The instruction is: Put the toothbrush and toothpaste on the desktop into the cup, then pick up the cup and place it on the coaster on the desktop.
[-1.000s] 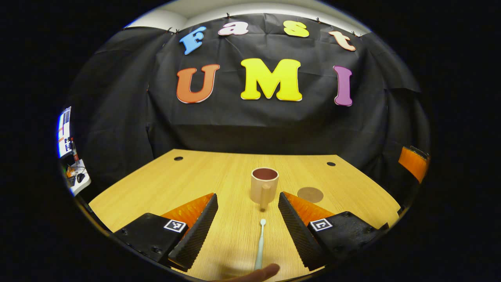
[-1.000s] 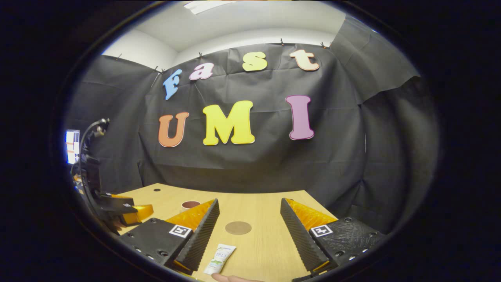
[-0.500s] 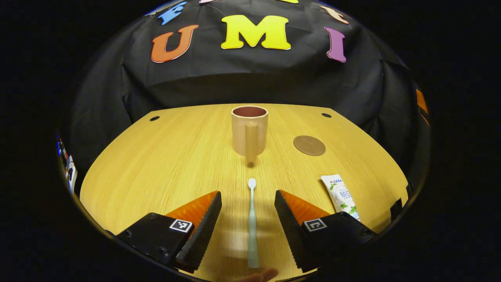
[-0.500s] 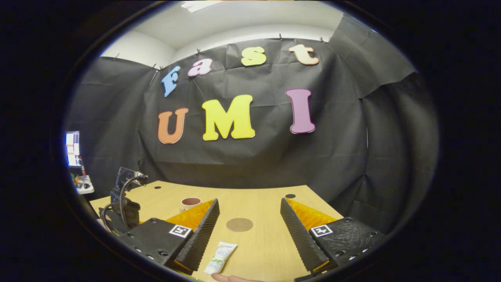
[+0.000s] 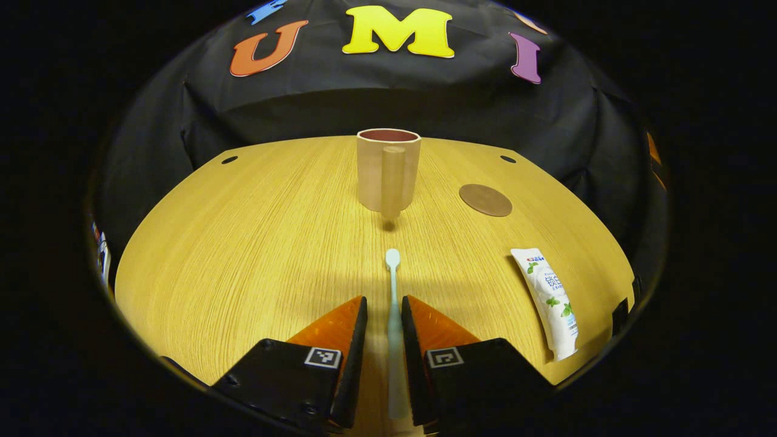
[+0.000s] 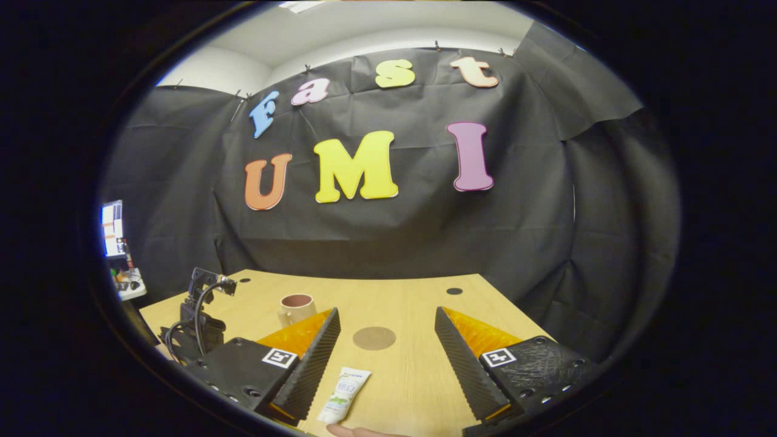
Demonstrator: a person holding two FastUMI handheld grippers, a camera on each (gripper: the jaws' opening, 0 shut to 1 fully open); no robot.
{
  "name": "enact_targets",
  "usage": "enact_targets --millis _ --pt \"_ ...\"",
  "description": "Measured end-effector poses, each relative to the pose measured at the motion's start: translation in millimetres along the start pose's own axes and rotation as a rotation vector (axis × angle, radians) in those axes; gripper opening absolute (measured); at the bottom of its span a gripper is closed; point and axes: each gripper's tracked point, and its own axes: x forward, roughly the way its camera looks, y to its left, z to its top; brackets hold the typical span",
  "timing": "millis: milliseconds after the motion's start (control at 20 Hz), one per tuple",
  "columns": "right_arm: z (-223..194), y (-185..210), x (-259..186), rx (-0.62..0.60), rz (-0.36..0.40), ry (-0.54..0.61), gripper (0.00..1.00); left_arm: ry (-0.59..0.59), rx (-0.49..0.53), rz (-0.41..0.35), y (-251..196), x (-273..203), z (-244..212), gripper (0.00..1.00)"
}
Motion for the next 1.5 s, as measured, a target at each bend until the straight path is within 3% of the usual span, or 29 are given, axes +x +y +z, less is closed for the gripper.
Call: enact_targets --millis 50,150,400,650,750,1100,1350,1500 --pt "-2.5 1.2 1.7 0.001 0.001 0.009 0.94 -0.007 -0.003 0.003 2.9 0.2 1.8 0.28" --pt "-7.7 2.7 5.7 0.001 0.001 0.029 0.94 -0.016 -0.015 -0.003 5.8 1.0 2.5 0.12" --pt "-26.8 13.5 12.9 -0.011 0.007 0.088 0.94 -0.074 -0.011 0.000 7.8 -5.5 14.2 0.10" --pt "-55.1 25.2 20.5 -0.048 0.005 0.153 0.95 -0.271 0.052 0.078 15.2 -40.4 57.7 0.09" --pt "-73.9 30.9 23.1 -0.059 0.009 0.198 0.95 -0.350 0.070 0.104 14.3 -57.2 72.4 0.09" --pt "-165.9 63.3 19.6 -0.066 0.055 0.444 0.95 -0.516 0.043 0.074 0.6 -107.7 102.9 0.09" --pt "-191.0 62.9 31.5 -0.082 0.021 0.504 0.94 -0.547 0.036 0.063 -0.1 -117.0 108.0 0.09" --pt "-205.6 57.1 29.8 -0.030 0.010 0.555 0.86 -0.527 0.017 0.063 1.4 -112.7 104.3 0.09"
